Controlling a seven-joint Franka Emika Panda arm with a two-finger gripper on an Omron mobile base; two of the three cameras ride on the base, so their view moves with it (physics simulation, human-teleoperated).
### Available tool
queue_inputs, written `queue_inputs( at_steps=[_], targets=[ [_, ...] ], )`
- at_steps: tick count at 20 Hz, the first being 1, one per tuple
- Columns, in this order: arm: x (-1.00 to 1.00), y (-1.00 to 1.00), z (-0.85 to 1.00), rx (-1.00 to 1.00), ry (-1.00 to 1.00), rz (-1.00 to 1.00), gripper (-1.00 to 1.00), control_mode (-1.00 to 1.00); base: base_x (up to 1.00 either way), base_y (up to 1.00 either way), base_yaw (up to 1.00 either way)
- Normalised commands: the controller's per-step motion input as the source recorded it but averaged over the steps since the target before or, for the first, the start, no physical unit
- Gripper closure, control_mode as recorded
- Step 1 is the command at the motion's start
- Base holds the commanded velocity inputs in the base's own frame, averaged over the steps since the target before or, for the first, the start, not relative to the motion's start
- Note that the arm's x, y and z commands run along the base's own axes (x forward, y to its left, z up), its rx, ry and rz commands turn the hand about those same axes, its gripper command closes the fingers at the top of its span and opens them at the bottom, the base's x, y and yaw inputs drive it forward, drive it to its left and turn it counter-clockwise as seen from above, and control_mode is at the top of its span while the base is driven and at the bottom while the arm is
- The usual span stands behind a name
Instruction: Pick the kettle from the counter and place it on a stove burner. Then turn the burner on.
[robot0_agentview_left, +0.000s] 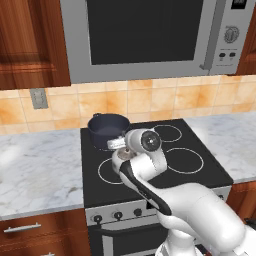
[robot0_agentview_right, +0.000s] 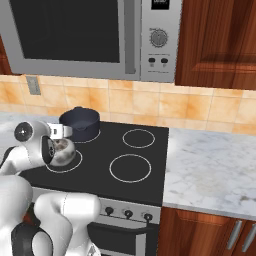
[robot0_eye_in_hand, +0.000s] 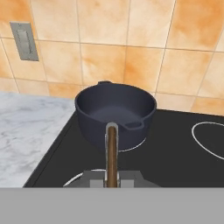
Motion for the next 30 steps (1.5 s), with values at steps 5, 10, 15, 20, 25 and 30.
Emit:
queue_inputs(
  at_steps=[5,10,15,20,25,30],
  targets=[
    [0.2,0.16,-0.02,0.0,0.03,-0.03,1.0,-1.0,0.0,0.0,0.0],
    [0.04,0.31,-0.03,0.0,0.03,-0.04,1.0,-1.0,0.0,0.0,0.0],
    [0.02,0.11,0.0,0.0,0.0,-0.02,1.0,-1.0,0.0,0.0,0.0],
    [0.0,0.0,0.0,0.0,0.0,0.0,1.0,-1.0,0.0,0.0,0.0],
    [0.0,0.0,0.0,0.0,-0.01,0.0,1.0,-1.0,0.0,0.0,0.0],
    [0.0,0.0,-0.04,0.0,-0.05,0.0,1.0,-1.0,0.0,0.0,0.0]
  ],
)
